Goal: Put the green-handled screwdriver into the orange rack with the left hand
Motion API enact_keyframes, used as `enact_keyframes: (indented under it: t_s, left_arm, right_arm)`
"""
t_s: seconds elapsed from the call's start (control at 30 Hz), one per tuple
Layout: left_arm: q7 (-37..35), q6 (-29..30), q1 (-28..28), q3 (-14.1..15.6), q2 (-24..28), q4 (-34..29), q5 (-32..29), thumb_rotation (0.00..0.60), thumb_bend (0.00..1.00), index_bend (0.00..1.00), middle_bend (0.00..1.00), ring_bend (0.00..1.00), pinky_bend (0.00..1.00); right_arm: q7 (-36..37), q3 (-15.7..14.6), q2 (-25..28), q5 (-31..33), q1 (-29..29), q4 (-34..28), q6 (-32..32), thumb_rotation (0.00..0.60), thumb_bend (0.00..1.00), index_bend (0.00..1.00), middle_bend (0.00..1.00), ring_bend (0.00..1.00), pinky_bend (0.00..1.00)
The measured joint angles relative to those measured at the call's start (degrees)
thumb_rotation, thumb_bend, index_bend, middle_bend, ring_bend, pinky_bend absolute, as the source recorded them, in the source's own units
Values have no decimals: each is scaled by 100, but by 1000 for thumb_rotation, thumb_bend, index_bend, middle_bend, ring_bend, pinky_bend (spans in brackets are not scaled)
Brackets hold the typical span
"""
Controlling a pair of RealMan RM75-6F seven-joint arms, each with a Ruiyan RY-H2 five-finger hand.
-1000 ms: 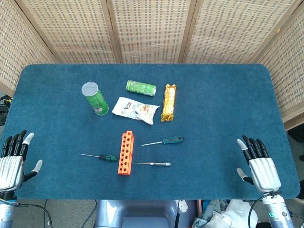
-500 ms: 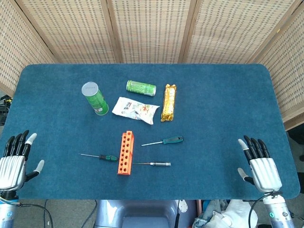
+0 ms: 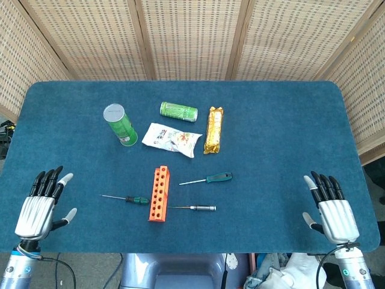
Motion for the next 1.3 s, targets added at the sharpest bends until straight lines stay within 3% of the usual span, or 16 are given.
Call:
enact_keyframes:
  t_s: [0.2, 0.5, 0.77, 1.3]
  left_arm:
    - [397, -733, -355, -7, -178, -307, -229, 600, 225, 230, 0, 0, 0]
    - [1062, -1343, -832, -182, -951, -250, -905, 600, 229, 296, 0, 0, 0]
    - [1566, -1562, -1118, -342, -1293, -96, -1455, 600, 231, 322, 0, 0, 0]
    - [1883, -1803, -1492, -371, -1762, 313, -2088, 600, 237, 366, 0, 0, 0]
  right_arm:
    - [22, 6, 3, 13, 3, 3, -4, 600, 241, 0, 0, 0, 0]
    - [140, 35, 41, 58, -8, 18, 13, 600, 242, 0, 0, 0, 0]
    - [188, 51, 47, 86, -1, 45, -3, 600, 241, 0, 0, 0, 0]
    - [191, 52, 42, 85, 1, 52, 0, 600, 245, 0, 0, 0, 0]
